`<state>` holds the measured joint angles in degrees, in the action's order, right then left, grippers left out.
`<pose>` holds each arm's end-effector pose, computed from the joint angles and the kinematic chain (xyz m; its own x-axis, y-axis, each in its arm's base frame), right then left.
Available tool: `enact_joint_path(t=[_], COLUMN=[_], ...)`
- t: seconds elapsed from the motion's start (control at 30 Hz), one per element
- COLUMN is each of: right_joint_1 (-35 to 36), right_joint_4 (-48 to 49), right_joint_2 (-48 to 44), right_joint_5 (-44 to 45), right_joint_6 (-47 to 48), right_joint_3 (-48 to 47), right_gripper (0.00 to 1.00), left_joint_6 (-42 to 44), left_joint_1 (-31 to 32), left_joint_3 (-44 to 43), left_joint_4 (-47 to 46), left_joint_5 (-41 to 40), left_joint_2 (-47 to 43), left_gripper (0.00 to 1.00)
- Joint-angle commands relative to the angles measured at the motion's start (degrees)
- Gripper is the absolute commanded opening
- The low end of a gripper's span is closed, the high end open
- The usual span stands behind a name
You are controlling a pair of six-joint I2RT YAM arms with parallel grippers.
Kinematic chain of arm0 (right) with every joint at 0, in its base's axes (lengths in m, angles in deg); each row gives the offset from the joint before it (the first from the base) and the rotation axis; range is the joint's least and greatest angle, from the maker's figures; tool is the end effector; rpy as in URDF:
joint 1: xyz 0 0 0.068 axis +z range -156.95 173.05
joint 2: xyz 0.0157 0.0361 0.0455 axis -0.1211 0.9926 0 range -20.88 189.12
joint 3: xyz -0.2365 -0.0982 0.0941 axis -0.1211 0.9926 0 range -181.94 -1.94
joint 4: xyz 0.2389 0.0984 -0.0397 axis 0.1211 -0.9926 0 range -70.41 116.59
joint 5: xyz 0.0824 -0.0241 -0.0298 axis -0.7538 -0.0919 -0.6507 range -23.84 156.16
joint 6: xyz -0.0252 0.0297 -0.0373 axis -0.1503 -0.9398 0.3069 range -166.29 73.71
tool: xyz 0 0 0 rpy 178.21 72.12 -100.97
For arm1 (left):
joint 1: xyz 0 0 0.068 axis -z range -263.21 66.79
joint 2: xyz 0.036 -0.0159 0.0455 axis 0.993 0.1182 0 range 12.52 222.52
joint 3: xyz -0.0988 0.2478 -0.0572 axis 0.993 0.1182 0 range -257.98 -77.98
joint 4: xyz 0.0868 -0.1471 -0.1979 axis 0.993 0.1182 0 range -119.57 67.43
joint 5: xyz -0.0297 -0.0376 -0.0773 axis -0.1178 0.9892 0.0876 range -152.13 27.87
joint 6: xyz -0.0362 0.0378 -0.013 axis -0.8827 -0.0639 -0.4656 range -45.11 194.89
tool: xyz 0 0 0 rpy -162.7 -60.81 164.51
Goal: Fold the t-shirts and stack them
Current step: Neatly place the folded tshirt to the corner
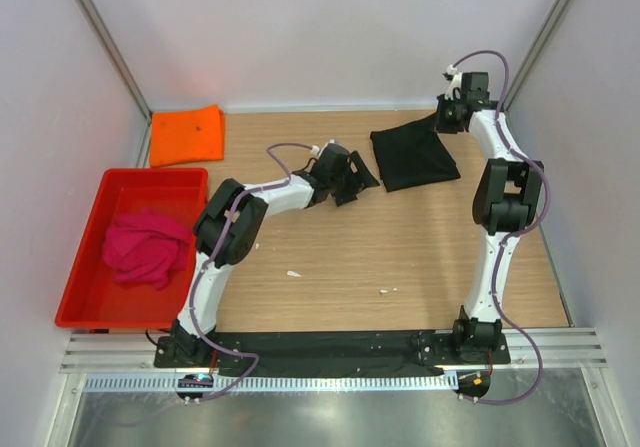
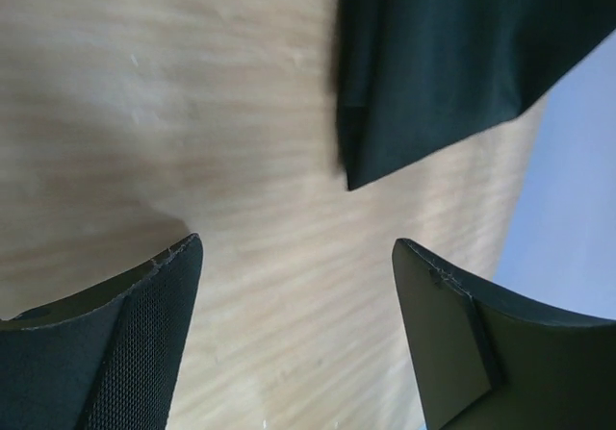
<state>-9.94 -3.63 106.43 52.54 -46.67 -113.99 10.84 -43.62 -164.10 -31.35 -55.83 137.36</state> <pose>0.5079 -0.0182 0.2395 -0.7127 0.0436 -0.7001 -0.1095 0.9789 0.1725 0.3727 -0.3135 0.1580 -0.8330 -0.4709 -0.2904 -0.1096 0.6550 -0.7477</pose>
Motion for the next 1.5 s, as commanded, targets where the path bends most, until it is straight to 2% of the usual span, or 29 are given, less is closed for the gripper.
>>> enact_joint_path(t=[0.0, 0.2, 0.33, 0.4, 0.47, 0.5, 0.53, 0.63, 0.73, 0.8, 0.83, 0.9, 1.0, 1.17, 1.3, 1.47], right_joint_1=[-0.27, -1.50, -2.64, -2.82, -2.91, -2.82, -2.73, -2.47, -1.68, -1.15, -1.06, -0.97, -0.80, -0.44, -0.44, -0.53], right_joint_4=[-0.98, 0.77, 1.48, -0.18, -1.68, -1.69, -1.43, -1.42, -0.64, 0.15, 1.99, 4.89, 8.07, 8.07, 10.44, 10.62], right_joint_2=[3.03, 4.44, 4.79, 5.06, 4.97, 4.53, 3.75, 2.60, 1.46, 0.32, -0.21, -2.49, -4.95, -6.89, -9.09, -9.01], right_joint_5=[-5.79, -6.32, -0.80, 7.09, 11.41, 16.56, 19.57, 22.07, 17.95, 14.44, 10.59, 8.54, 6.43, 5.54, 4.67, 4.49], right_joint_6=[4.16, 4.16, 3.54, 4.68, 6.96, 7.50, 7.94, 9.35, 6.63, 2.96, 1.37, -2.67, -4.01, -4.01, -4.71, -4.71], right_joint_3=[-5.10, -3.97, -4.92, -6.59, -8.79, -8.97, -8.98, -9.68, -8.55, -5.83, -4.33, 1.18, 5.25, 7.89, 10.27, 10.01], right_gripper=[0.04, 0.06, 0.44, 0.63, 0.72, 0.76, 0.83, 0.85, 0.84, 0.82, 0.81, 0.80, 0.75, 0.73, 0.72, 0.71], left_joint_6=[-1.08, 0.59, 2.18, 1.83, 2.26, 2.70, 3.57, 5.07, 6.74, 8.41, 8.85, 9.47, 8.60, 5.96, 4.90, 5.34], left_joint_1=[-1.45, -2.15, -2.85, -3.29, -3.91, -4.00, -4.35, -5.05, -5.66, -5.93, -6.19, -6.28, -6.20, -5.93, -5.32, -4.26], left_joint_3=[-5.44, -13.43, -18.28, -19.07, -18.82, -18.29, -18.03, -15.83, -15.12, -16.35, -17.40, -21.17, -25.48, -33.03, -40.77, -43.51], left_joint_4=[0.02, 0.55, 0.55, 0.55, 0.55, 0.72, 1.07, 1.61, 3.45, 3.19, 2.93, 2.05, -0.94, -4.63, -2.01, -1.12], left_joint_5=[-5.95, -4.55, -3.58, -3.14, -2.44, -2.18, -2.09, -1.65, -0.16, 0.63, 1.16, 1.86, 0.55, -2.26, -2.79, -5.42], left_joint_2=[2.34, 7.69, 10.77, 11.04, 10.17, 9.64, 9.03, 5.34, 4.10, 4.89, 5.67, 9.01, 13.92, 21.14, 27.29, 29.76], left_gripper=[0.80, 0.77, 0.77, 0.76, 0.74, 0.73, 0.73, 0.72, 0.72, 0.76, 0.77, 0.80, 0.80, 0.74, 0.71, 0.70])
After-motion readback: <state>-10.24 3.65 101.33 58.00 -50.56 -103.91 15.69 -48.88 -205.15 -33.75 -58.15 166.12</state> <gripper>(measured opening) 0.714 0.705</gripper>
